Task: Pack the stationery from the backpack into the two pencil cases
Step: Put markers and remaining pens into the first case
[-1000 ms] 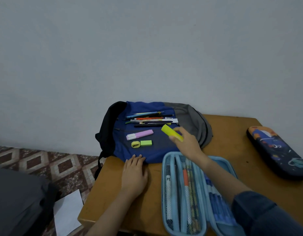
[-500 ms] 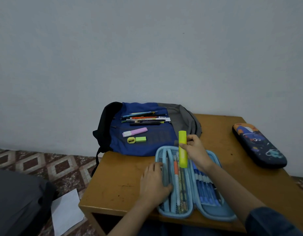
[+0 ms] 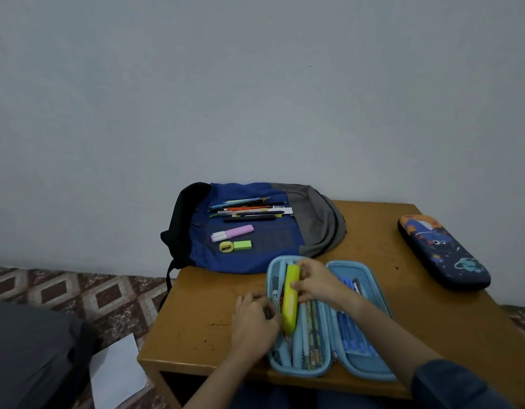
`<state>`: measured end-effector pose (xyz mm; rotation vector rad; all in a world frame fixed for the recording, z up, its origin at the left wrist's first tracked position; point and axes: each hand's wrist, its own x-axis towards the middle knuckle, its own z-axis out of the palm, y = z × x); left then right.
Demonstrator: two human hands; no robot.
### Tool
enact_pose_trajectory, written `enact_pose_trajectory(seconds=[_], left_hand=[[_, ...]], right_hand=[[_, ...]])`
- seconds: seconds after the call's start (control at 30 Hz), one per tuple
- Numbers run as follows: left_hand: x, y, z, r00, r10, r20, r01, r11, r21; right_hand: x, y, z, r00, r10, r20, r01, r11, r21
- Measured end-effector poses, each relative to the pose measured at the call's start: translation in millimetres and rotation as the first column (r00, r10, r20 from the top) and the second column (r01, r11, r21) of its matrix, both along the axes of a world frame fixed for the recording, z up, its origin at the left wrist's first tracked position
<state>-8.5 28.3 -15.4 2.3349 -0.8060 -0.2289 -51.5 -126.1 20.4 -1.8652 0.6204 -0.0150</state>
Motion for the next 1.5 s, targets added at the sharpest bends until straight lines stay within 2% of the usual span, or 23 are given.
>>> enact_pose_trajectory(seconds=[0.13, 0.23, 0.33, 0.43, 0.53, 0.7, 0.93, 1.13, 1.3, 1.5], left_hand=[[0, -1, -2, 1.000, -0.029, 0.005, 0.029, 0.998, -0.063], [0, -3, 0, 0.991, -0.135, -0.023, 0.132, 0.987, -0.096], [1, -5, 1, 0.973, -0.232, -0.013, 0.233, 0.972, 0.022], [1, -7, 3, 0.970, -0.242, 0.000, 0.241, 0.968, 0.069], [3, -11, 5, 0.967, -0.255, 0.032, 0.250, 0.963, 0.105], [10, -17, 5, 0.964, -0.262, 0.046, 0.248, 0.947, 0.206], [18, -27, 6, 0.959, -0.273, 0.073, 0.244, 0.930, 0.276], [19, -26, 10, 0.922, -0.352, 0.160, 0.261, 0.872, 0.414], [16, -14, 9, 0.917, -0.363, 0.162, 0.270, 0.869, 0.415], [9, -3, 13, 0.921, -0.359, 0.151, 0.288, 0.889, 0.357]], right_hand=[[-8, -4, -3, 0.987, 0.135, -0.089, -0.156, 0.934, -0.322], [-12, -4, -2, 0.981, 0.167, -0.103, -0.194, 0.902, -0.386], [-11, 1, 0, 0.965, 0.190, -0.179, -0.256, 0.815, -0.519], [-8, 5, 2, 0.934, 0.246, -0.259, -0.355, 0.718, -0.599], [-7, 7, 4, 0.917, 0.279, -0.286, -0.399, 0.663, -0.634], [-8, 3, -2, 0.961, 0.250, -0.120, -0.271, 0.751, -0.602], [-13, 0, -13, 0.969, 0.248, -0.024, -0.213, 0.776, -0.594], [-14, -3, -17, 0.976, 0.217, 0.030, -0.163, 0.813, -0.559], [-16, -1, -17, 0.985, 0.167, 0.053, -0.112, 0.834, -0.540], [-18, 1, -15, 0.986, 0.156, 0.059, -0.092, 0.803, -0.589]])
